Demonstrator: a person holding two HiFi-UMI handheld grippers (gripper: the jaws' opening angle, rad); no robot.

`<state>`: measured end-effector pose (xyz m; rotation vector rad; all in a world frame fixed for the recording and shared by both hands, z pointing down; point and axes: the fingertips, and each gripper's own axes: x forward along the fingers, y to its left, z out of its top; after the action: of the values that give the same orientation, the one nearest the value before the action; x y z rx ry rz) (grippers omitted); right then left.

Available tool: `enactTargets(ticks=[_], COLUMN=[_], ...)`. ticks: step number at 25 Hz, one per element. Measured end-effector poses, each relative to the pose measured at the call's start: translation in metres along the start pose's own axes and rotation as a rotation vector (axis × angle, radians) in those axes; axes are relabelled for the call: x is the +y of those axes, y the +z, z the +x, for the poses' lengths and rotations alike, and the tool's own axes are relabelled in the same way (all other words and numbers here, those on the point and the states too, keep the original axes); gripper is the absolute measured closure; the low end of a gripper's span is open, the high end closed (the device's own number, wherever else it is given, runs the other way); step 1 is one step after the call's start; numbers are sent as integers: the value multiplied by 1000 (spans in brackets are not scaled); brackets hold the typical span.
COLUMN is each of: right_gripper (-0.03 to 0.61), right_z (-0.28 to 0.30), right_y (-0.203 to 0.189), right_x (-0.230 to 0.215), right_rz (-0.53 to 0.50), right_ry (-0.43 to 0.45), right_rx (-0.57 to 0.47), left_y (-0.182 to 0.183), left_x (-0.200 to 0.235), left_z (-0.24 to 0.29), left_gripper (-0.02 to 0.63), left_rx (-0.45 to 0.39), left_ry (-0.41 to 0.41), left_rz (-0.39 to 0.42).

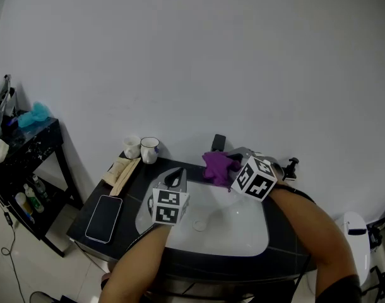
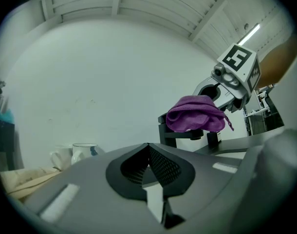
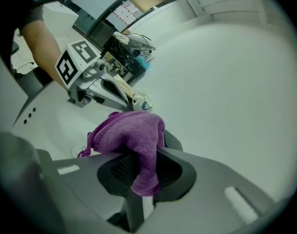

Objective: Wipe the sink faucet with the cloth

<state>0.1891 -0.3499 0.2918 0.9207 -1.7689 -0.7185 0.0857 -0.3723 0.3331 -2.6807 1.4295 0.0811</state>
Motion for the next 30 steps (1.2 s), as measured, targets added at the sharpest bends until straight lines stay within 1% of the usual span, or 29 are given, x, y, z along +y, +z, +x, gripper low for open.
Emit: enactTargets(ticks=[6, 12, 18, 24, 30], right_gripper=[506, 506, 508, 511, 509], right_z=[26, 48, 56, 54, 38], right_y=[-18, -21, -22, -22, -16], right_x=[-9, -22, -26, -24, -5], right_rz=[51, 73, 90, 75, 12], right_ry=[-7, -26, -20, -30, -5], right_rx=[47, 66, 70, 76, 48], left_y=[3, 3, 3, 2, 1], left_x=[1, -6, -11, -12, -8], left_z=[2, 5, 9, 10, 11], left_gripper=[595, 597, 597, 596, 596], left_rx=[-13, -11, -14, -9, -9], left_ry=[-4, -31, -55, -56, -46], left_rz=[3, 14, 17, 29, 22])
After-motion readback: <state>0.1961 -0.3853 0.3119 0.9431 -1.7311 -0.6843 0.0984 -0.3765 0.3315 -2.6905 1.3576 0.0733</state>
